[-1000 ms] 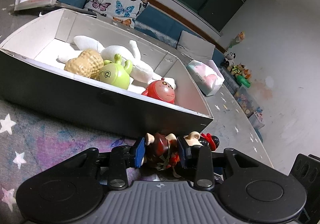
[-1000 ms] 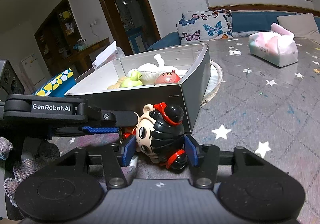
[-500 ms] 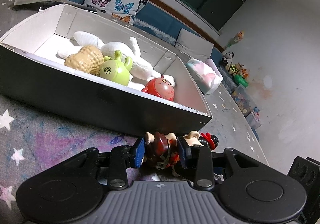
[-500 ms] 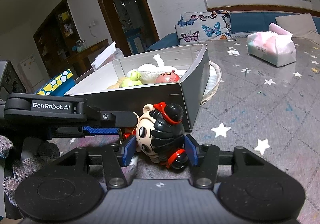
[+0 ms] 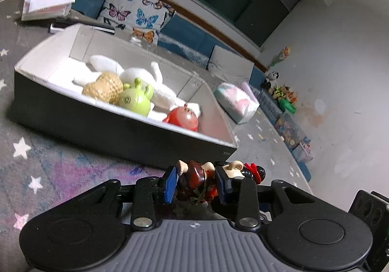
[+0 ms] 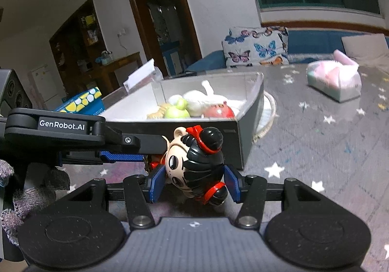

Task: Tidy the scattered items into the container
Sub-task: 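Lift the cartoon figure with both grippers and lower it into the box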

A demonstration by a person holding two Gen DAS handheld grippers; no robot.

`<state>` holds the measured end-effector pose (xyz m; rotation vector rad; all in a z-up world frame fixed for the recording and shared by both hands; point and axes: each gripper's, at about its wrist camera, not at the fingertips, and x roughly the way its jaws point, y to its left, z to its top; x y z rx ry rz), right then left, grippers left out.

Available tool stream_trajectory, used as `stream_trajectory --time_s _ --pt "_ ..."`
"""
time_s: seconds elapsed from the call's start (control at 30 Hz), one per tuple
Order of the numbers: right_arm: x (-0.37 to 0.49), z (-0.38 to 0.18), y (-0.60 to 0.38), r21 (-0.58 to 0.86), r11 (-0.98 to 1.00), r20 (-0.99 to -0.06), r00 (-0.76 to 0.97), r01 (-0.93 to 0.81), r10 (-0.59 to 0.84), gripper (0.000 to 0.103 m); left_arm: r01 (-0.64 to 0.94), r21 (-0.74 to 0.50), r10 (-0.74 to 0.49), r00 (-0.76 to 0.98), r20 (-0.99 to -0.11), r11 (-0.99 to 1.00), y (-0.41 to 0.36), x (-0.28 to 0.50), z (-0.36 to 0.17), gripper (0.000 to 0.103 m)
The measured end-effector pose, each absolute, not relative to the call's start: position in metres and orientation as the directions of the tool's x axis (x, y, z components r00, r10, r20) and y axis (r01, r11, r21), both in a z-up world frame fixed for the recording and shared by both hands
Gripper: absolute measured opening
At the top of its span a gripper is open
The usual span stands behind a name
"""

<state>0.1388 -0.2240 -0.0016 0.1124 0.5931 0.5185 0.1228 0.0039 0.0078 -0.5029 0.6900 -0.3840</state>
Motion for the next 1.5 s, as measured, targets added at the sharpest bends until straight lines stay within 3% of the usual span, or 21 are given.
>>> stream_trajectory --time_s 0.6,1.5 --pt "0.199 0.042 -0.198 0.206 0.849 -0.444 0.727 -0.486 0.524 0.053 0.163 -0.560 -0.458 0.773 -0.439 0.812 0.030 0.176 0.050 0.036" --pt "0.327 0.016 -0.176 0.345 0.830 -0.574 0.601 -0.438 0.556 0.053 0.063 -0.556 -0.414 0.737 -0.534 0.829 0.055 0.276 0.027 0.037"
